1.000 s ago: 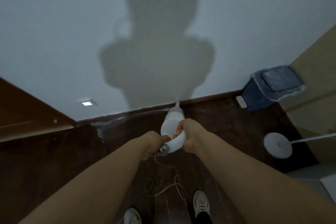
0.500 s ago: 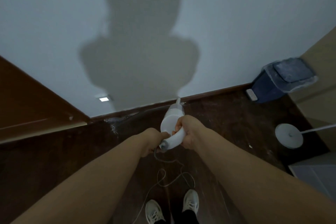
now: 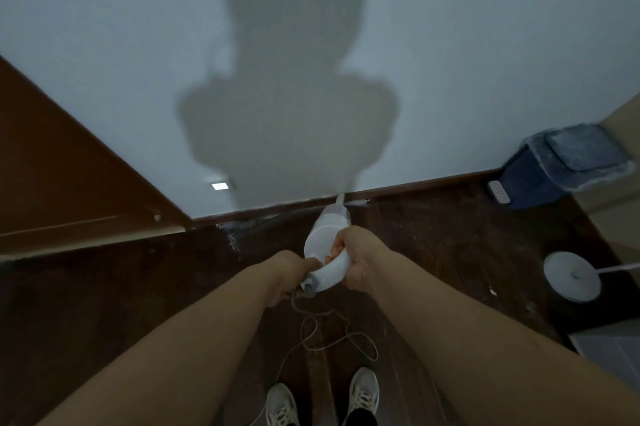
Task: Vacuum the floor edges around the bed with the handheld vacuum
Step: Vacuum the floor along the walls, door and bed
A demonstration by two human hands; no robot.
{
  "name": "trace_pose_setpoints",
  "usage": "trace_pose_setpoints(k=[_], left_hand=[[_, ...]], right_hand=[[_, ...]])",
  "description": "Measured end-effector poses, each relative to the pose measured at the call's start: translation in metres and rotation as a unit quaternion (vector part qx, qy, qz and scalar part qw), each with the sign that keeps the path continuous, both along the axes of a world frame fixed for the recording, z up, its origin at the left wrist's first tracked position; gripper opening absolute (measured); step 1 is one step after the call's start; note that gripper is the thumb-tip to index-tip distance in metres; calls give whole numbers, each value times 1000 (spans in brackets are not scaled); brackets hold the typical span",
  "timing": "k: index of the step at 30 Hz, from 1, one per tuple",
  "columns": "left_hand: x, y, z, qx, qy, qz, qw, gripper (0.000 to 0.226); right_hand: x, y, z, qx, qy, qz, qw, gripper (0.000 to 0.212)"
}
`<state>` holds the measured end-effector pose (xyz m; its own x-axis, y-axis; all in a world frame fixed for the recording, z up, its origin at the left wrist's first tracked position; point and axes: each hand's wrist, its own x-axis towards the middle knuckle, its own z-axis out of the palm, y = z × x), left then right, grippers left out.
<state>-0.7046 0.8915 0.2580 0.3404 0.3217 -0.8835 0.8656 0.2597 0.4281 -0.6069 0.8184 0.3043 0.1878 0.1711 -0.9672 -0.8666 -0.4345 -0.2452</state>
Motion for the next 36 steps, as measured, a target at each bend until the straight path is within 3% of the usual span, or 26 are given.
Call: trace_pose_setpoints(k=[6,9,12,18,25,30,36], left_hand=[[-25,24,5,12,7,-17,1000,26],[-38,39,1,4,6,-11,1000,30],[-51,55,0,4,6,-19,1000,31],[-81,82,4,3,10,-8,1000,27],[-104,97,2,13,15,4,1000,26],[-117,103,6,11,14,14,1000,27],[-124,102,13,20,7,15,1000,35]], right_hand=[[-24,23,3,-7,-8,19,1000,54],[-37,36,4,4,-14,36,999,48],[-56,46,10,29,-19,-6,999,39],[-90,70,13,58,-21,-66,996,42],[-111,90,4,35,-36,-33,998,35],[-114,103,7,26,5,4,1000,37],[-119,99,16,47,3,-19,999,41]])
